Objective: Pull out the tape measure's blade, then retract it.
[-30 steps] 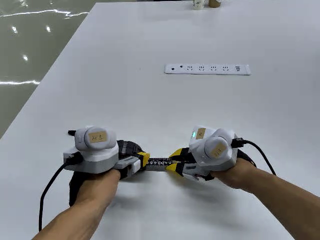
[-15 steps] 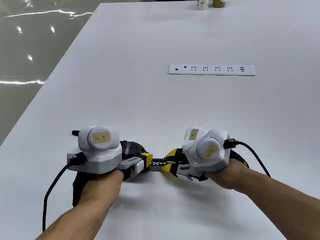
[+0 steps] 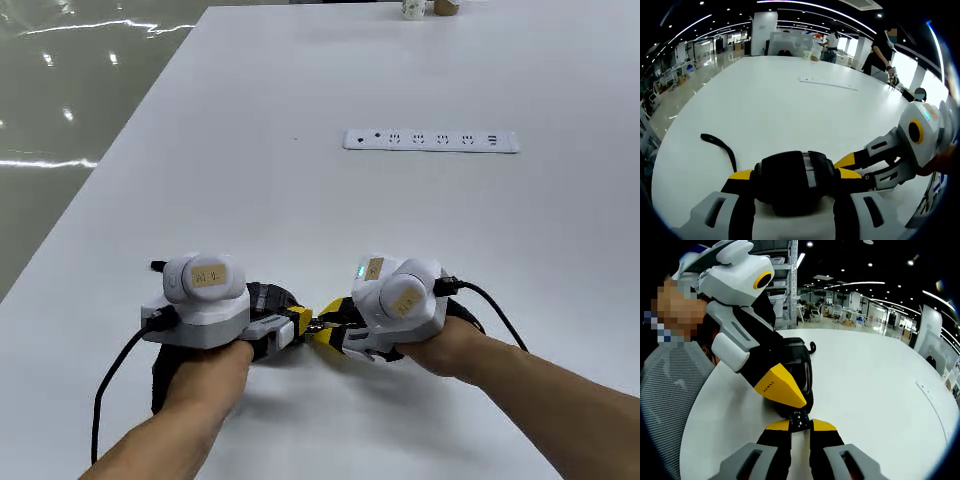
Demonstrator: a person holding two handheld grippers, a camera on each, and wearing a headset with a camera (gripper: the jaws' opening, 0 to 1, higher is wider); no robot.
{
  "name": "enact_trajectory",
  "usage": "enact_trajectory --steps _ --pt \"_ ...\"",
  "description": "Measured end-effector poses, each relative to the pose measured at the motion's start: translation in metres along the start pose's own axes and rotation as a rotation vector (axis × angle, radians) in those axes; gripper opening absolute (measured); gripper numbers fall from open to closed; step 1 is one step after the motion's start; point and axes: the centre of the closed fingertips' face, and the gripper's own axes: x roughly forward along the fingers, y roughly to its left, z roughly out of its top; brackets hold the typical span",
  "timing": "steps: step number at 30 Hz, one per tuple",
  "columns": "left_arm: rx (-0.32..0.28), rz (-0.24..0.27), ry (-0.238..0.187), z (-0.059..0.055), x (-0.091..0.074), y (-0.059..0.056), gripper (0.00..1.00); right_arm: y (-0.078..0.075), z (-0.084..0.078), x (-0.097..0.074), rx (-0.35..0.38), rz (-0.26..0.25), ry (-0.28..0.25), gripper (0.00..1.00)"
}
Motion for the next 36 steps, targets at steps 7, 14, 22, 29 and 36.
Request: enact_trajectory --steps 7,14,22,29,36 --pt "-0.002 0.001 -0.001 0.0005 0.0003 0.0001 0.58 -0.0004 0.0015 0.0024 -0.013 0.008 0.006 0.1" --pt "-0.002 0.003 -0.003 0.0005 0.0003 -0.0001 0.59 -0.0001 0.0016 0.0025 -0.015 0.007 0.008 0.1" --pt "0.008 -0.003 0.002 -0.0003 0.0005 -0.0008 0.6 0.0 0.0015 0.0034 -0.029 0.007 0.017 0.11" --pt "0.009 -0.004 0.008 -0.0007 0.001 -0.0008 0.6 0.0003 0.0015 0.0036 -0.034 0.006 0.027 0.11" --pt "0.007 -0.001 0.005 -0.0006 0.0004 -0.0009 0.61 -0.001 0.0014 0.0029 -0.031 -0.004 0.032 0.13"
